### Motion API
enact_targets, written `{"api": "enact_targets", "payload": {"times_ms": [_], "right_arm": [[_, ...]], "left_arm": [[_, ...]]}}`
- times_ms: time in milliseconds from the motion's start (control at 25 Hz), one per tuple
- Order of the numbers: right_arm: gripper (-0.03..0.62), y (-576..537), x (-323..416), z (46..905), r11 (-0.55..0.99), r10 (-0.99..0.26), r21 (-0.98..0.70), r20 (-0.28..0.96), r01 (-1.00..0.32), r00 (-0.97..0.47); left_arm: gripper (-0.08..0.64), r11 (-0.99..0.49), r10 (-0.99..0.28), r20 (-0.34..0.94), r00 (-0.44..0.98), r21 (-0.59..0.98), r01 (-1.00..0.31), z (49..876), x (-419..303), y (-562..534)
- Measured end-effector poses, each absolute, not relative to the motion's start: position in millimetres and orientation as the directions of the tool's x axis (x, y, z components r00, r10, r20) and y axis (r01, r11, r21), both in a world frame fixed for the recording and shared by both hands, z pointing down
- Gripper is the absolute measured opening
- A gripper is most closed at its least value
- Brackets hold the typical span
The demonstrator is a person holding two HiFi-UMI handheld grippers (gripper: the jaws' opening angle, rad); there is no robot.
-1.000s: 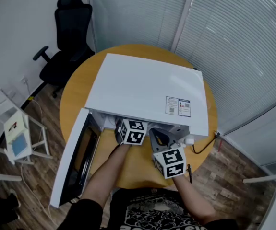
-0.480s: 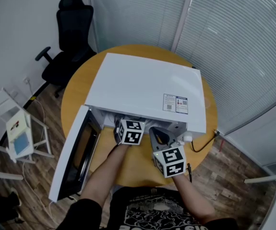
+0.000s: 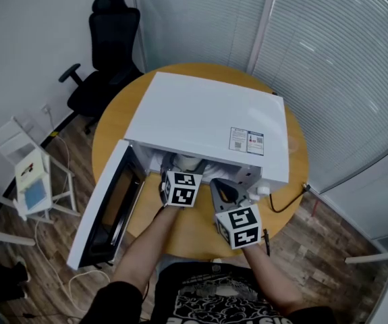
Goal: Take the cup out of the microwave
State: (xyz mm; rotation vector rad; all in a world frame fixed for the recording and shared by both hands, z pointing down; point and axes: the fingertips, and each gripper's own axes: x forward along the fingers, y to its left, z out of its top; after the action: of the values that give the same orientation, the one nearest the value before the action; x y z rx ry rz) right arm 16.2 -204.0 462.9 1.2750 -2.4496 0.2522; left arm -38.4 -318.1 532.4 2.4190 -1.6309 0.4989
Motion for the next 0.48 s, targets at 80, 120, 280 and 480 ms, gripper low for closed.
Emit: {"api": "enact_targets", "payload": {"times_ms": [80, 120, 280, 480], "right_arm": [[0.015, -200.1, 15.5, 462.6, 0.583, -0.748, 0.010, 0.398, -0.813, -0.531], [0.015, -198.2, 15.2, 462.4, 0.587, -0.745, 0.010, 0.398, -0.810, -0.535], [0.015, -190.0, 13.0, 462.2, 0.602, -0.734, 0.006, 0.397, -0.799, -0.550], [0.015, -181.6, 13.7, 461.8, 0.611, -0.728, 0.006, 0.398, -0.792, -0.558]], "left_arm": [[0.430, -0.373, -0.864, 0.376, 0.334, -0.034, -0.927, 533.6, -40.3, -311.7], [0.430, -0.369, -0.864, 0.380, 0.331, -0.030, -0.929, 535.0, -41.0, -308.3], [0.430, -0.354, -0.873, 0.369, 0.320, -0.028, -0.935, 536.3, -43.8, -297.1], [0.428, -0.334, -0.885, 0.346, 0.310, -0.009, -0.942, 529.1, -46.5, -284.8]]}}
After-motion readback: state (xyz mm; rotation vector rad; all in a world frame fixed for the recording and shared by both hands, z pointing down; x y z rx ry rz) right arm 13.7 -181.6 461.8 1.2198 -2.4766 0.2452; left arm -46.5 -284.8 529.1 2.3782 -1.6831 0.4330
